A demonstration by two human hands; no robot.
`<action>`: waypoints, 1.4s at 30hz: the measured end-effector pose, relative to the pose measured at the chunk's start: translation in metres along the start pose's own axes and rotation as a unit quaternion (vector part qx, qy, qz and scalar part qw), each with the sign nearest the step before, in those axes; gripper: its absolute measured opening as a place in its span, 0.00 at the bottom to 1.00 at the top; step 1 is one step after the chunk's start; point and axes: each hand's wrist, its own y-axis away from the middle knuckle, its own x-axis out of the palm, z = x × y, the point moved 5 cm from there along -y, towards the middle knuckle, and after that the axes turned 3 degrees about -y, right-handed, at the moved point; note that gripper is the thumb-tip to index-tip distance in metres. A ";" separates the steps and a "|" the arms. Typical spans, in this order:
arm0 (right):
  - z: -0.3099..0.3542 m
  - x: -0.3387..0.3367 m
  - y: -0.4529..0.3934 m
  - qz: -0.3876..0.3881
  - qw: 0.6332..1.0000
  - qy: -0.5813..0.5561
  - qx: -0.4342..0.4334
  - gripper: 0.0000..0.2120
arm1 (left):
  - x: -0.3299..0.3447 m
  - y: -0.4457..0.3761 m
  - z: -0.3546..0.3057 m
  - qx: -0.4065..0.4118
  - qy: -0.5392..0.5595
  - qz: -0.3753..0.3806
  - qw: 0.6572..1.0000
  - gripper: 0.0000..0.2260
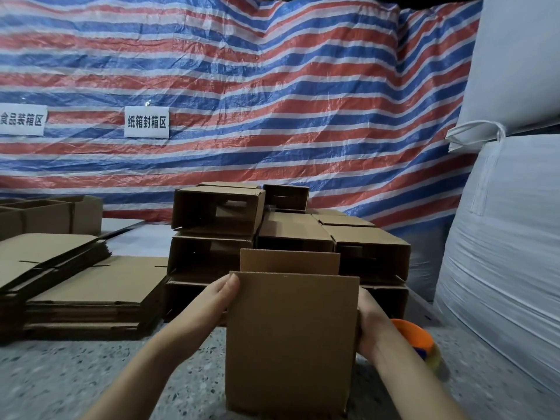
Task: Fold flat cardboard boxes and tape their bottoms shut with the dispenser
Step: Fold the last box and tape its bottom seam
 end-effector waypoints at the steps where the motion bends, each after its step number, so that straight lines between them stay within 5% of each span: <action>1: 0.000 0.000 -0.001 -0.002 1.000 -0.002 0.001 0.19 | 0.000 -0.003 0.000 0.006 0.003 -0.004 1.000 0.40; 7: 0.001 0.000 -0.002 0.026 0.999 0.000 -0.025 0.15 | 0.004 -0.003 -0.001 0.001 0.060 -0.036 0.998 0.22; 10: 0.000 0.001 -0.003 0.029 0.998 -0.018 -0.045 0.18 | 0.006 -0.004 0.000 -0.001 0.058 -0.071 0.996 0.23; 15: -0.006 0.003 0.004 0.035 0.994 -0.103 -0.019 0.25 | 0.005 -0.009 0.005 -0.020 0.097 -0.110 0.989 0.05; 21: 0.008 0.005 0.012 0.112 0.990 -0.062 -0.054 0.20 | 0.002 -0.014 0.001 -0.053 0.103 -0.060 0.991 0.30; 22: 0.009 0.004 0.010 0.127 0.989 -0.050 -0.058 0.25 | 0.001 -0.015 0.000 -0.051 0.105 -0.045 0.992 0.31; 25: 0.011 0.004 0.008 0.175 0.982 -0.019 -0.067 0.37 | 0.002 -0.016 -0.004 -0.022 0.123 -0.019 0.992 0.28; 29: 0.019 0.004 0.009 0.183 0.979 -0.006 -0.091 0.29 | 0.003 -0.012 -0.004 0.011 0.134 -0.041 0.990 0.21; 33: 0.018 -0.001 0.007 0.131 0.983 -0.017 -0.124 0.09 | -0.001 -0.011 0.005 -0.006 0.107 -0.099 0.989 0.10; 42: 0.021 0.004 0.012 0.089 0.982 0.054 -0.155 0.11 | -0.004 -0.007 -0.009 -0.057 -0.048 -0.074 0.994 0.12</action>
